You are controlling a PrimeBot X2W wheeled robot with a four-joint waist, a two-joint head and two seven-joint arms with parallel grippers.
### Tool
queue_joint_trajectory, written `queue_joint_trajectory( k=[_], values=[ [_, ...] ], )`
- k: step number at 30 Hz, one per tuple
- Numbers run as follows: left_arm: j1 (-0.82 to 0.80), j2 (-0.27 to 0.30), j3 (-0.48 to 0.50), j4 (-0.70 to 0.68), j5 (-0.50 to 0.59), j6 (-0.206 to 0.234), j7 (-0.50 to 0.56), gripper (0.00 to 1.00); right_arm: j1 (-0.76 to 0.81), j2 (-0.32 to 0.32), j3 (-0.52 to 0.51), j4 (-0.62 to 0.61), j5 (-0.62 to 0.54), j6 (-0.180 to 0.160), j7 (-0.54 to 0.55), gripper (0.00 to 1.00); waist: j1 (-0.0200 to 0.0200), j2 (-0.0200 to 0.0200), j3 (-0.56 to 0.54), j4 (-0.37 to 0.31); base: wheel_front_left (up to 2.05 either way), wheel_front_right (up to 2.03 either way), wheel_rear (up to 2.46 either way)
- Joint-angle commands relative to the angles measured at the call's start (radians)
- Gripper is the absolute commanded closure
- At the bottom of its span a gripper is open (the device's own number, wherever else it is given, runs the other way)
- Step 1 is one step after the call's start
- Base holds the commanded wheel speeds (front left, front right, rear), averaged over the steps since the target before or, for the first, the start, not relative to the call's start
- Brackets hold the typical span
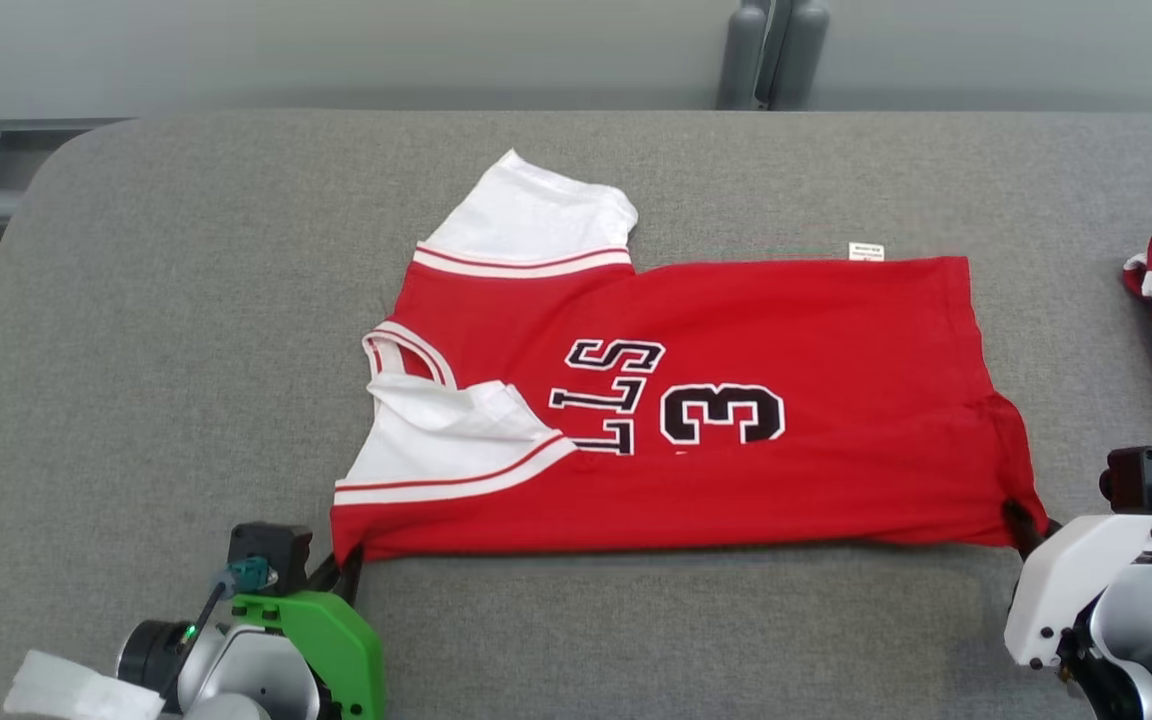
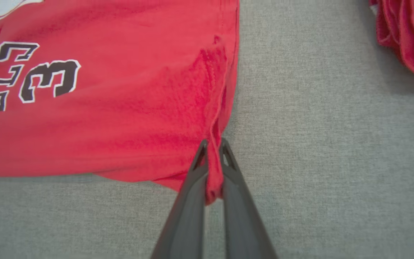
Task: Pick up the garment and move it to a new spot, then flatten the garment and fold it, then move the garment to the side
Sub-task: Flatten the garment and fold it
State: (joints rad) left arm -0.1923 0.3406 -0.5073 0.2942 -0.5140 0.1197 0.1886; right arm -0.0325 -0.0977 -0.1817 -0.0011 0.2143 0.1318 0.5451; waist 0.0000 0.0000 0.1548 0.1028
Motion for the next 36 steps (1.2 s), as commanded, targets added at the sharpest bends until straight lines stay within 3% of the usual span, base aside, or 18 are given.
queue_joint_trajectory(
  k=[1, 10, 21, 22, 23, 24, 25, 30, 36],
  values=[
    [0.038, 0.017, 0.003, -0.027, 0.000, 0.020, 0.007, 1.00, 0.032, 0.000, -0.009, -0.022, 0.000, -0.002, 0.006, 1.00, 0.0000, 0.0000, -0.029, -0.010, 0.00, 0.00, 0.00],
    [0.196, 0.027, 0.000, -0.123, -0.017, 0.096, 0.016, 1.00, 0.117, 0.012, -0.016, -0.044, -0.013, -0.002, 0.020, 1.00, 0.0000, 0.0000, -0.055, -0.025, 0.00, 0.00, 0.00],
    [0.264, 0.016, 0.000, -0.138, -0.022, 0.140, -0.003, 1.00, 0.141, 0.021, -0.008, 0.033, -0.052, -0.002, -0.005, 1.00, 0.0000, 0.0000, -0.054, -0.038, 0.00, 0.00, 0.00],
    [0.265, 0.015, 0.001, -0.134, -0.021, 0.141, -0.007, 1.00, 0.135, 0.021, -0.005, 0.041, -0.054, -0.002, -0.016, 0.62, 0.0000, 0.0000, -0.054, -0.039, 0.00, 0.00, 0.00],
    [0.263, 0.014, 0.003, -0.131, -0.016, 0.145, -0.017, 0.77, 0.132, 0.021, -0.001, 0.050, -0.054, -0.002, -0.026, 0.00, 0.0000, 0.0000, -0.054, -0.039, 0.00, 0.00, 0.00],
    [0.264, 0.013, 0.007, -0.125, -0.013, 0.152, -0.024, 0.18, 0.129, 0.023, 0.002, 0.057, -0.048, -0.002, -0.038, 0.00, 0.0000, 0.0000, -0.054, -0.040, 0.00, 0.00, 0.00],
    [0.264, 0.011, 0.012, -0.118, -0.013, 0.158, -0.030, 0.00, 0.125, 0.026, 0.005, 0.064, -0.041, -0.002, -0.054, 0.00, 0.0000, 0.0000, -0.055, -0.039, 0.00, 0.00, 0.00],
    [0.253, 0.002, 0.031, -0.107, -0.011, 0.174, -0.076, 0.00, 0.117, 0.031, 0.015, 0.092, -0.031, -0.002, -0.121, 0.00, 0.0000, 0.0000, -0.064, -0.034, 0.00, 0.00, 0.00],
    [0.237, -0.027, 0.099, -0.110, -0.041, 0.179, -0.225, 0.00, 0.107, 0.039, 0.029, 0.108, -0.022, -0.002, -0.261, 0.00, 0.0000, 0.0000, -0.096, -0.026, 0.00, 0.00, 0.00]
  ],
)
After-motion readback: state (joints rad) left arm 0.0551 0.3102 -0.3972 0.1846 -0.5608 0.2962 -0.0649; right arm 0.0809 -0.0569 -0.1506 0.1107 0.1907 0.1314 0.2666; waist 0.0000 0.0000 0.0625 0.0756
